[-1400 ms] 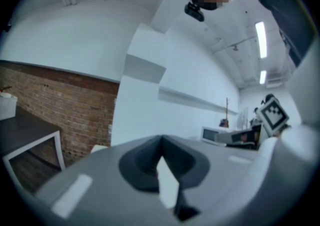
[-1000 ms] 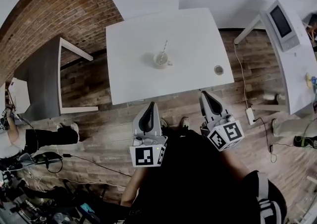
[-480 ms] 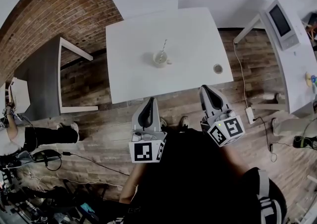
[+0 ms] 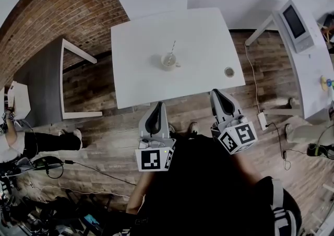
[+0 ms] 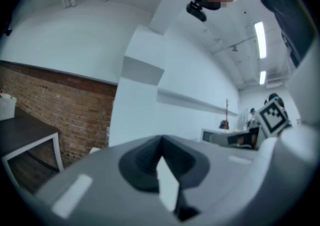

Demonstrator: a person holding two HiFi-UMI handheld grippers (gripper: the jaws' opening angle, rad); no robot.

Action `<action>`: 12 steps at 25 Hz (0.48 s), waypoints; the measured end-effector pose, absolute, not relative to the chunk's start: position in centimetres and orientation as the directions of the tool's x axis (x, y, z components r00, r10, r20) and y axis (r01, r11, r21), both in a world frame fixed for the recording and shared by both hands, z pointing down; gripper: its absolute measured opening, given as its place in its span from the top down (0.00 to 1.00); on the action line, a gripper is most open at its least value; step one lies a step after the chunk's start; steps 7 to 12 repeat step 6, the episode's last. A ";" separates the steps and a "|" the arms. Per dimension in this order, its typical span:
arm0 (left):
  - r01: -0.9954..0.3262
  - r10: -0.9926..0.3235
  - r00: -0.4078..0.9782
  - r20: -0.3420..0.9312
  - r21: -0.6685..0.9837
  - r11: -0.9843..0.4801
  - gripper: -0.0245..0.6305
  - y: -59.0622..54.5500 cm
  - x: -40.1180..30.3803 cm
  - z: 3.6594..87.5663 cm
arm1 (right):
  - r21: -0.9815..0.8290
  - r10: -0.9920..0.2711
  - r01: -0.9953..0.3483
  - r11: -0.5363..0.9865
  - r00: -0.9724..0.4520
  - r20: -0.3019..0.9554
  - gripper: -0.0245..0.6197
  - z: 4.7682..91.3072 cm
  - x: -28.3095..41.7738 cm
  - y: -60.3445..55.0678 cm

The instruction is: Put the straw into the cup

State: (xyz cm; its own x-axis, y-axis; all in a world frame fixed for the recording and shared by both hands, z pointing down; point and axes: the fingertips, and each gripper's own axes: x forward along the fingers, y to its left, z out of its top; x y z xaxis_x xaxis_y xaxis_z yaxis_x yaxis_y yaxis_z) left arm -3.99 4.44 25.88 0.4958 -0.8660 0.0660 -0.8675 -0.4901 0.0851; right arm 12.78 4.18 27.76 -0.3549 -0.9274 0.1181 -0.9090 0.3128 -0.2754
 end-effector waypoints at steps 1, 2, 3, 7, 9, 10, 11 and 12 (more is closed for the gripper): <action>-0.867 -0.866 0.496 0.067 0.086 -0.491 0.96 4.4 -4.0 25.9 | -0.275 -0.927 -0.909 0.313 -0.355 0.119 0.95 27.8 12.8 4.1; -0.866 -0.865 0.498 0.067 0.087 -0.492 0.96 4.4 -4.0 26.0 | -0.275 -0.928 -0.909 0.312 -0.354 0.119 0.95 27.8 12.8 4.1; -0.866 -0.864 0.499 0.068 0.087 -0.493 0.96 4.3 -4.0 26.1 | -0.275 -0.928 -0.910 0.311 -0.353 0.121 0.95 27.8 12.8 4.1; -0.864 -0.863 0.501 0.067 0.087 -0.495 0.96 4.2 -3.9 26.2 | -0.275 -0.928 -0.911 0.308 -0.352 0.125 0.95 28.0 12.8 4.0; -0.864 -0.863 0.501 0.067 0.087 -0.495 0.96 4.2 -3.9 26.2 | -0.275 -0.928 -0.911 0.308 -0.352 0.125 0.95 28.0 12.8 4.0; -0.864 -0.863 0.501 0.067 0.087 -0.495 0.96 4.2 -3.9 26.2 | -0.275 -0.928 -0.911 0.308 -0.352 0.125 0.95 28.0 12.8 4.0; -0.864 -0.863 0.501 0.067 0.087 -0.495 0.96 4.2 -3.9 26.2 | -0.275 -0.928 -0.911 0.308 -0.352 0.125 0.95 28.0 12.8 4.0; -0.864 -0.863 0.501 0.067 0.087 -0.495 0.96 4.2 -3.9 26.2 | -0.275 -0.928 -0.911 0.308 -0.352 0.125 0.95 28.0 12.8 4.0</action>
